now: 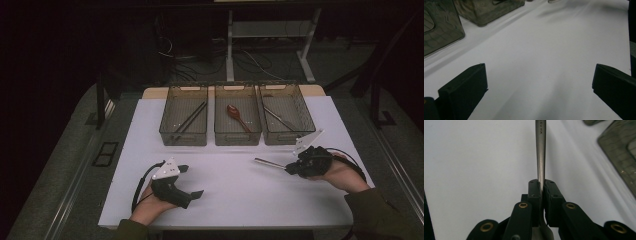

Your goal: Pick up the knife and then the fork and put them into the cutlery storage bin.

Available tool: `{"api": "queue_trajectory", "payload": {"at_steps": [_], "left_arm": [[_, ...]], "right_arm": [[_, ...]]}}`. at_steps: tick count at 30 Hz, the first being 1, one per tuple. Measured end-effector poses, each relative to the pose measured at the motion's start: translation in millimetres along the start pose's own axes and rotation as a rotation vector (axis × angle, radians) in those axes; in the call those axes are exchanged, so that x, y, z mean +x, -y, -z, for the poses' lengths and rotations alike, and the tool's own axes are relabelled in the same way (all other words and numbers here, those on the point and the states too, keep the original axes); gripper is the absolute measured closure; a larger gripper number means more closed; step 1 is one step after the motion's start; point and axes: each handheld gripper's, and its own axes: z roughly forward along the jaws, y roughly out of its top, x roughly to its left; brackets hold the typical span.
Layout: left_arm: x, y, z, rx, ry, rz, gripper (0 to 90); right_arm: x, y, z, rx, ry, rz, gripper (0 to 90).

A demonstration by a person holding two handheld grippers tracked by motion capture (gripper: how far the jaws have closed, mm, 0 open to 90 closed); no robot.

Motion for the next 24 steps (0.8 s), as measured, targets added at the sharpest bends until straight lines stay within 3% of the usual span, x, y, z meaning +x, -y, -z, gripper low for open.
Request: {"api": "queue_trajectory", "payload": {"at_steps": [11, 16, 24], "left_arm": [[0.1, 0.2, -0.5, -0.001, -0.001, 0.003, 0.0], [0.0, -0.1, -0.9, 0.006, -0.003, 0.000, 0.0], [0.9, 0.1, -0.1, 0.000, -0.006, 0.003, 0.0]], "right_arm": [[-14.6, 5.7, 23.4, -0.100, 0.047, -0.097, 83.3], [-23.9, 3.5, 34.6, -0.134, 0.088, -0.118, 83.3], [-45.6, -9.6, 45.6, -0.172, 0.172, -0.199, 83.2]]}}
